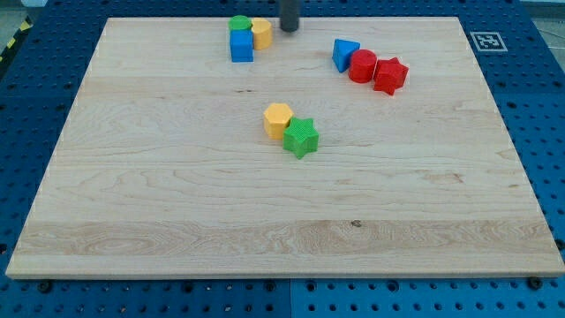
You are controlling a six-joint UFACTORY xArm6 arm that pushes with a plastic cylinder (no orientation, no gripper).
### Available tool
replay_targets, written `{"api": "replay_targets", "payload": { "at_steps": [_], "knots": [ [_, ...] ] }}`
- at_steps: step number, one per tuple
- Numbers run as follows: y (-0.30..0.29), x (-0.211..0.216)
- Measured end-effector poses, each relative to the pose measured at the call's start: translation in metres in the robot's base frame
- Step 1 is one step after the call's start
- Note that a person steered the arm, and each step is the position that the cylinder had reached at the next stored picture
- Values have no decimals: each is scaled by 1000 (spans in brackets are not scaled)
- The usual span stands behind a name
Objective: Push the blue triangle into the blue cube and yellow heart
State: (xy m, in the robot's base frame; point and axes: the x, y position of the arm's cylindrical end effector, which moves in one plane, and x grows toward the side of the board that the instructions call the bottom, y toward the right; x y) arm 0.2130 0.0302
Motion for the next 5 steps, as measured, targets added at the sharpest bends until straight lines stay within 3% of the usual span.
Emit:
{"api": "replay_targets", "payload": {
  "at_steps": [1,2,3,5],
  "knots": [
    [78,4],
    [131,43],
    [145,79],
    [107,74]
  ]
}}
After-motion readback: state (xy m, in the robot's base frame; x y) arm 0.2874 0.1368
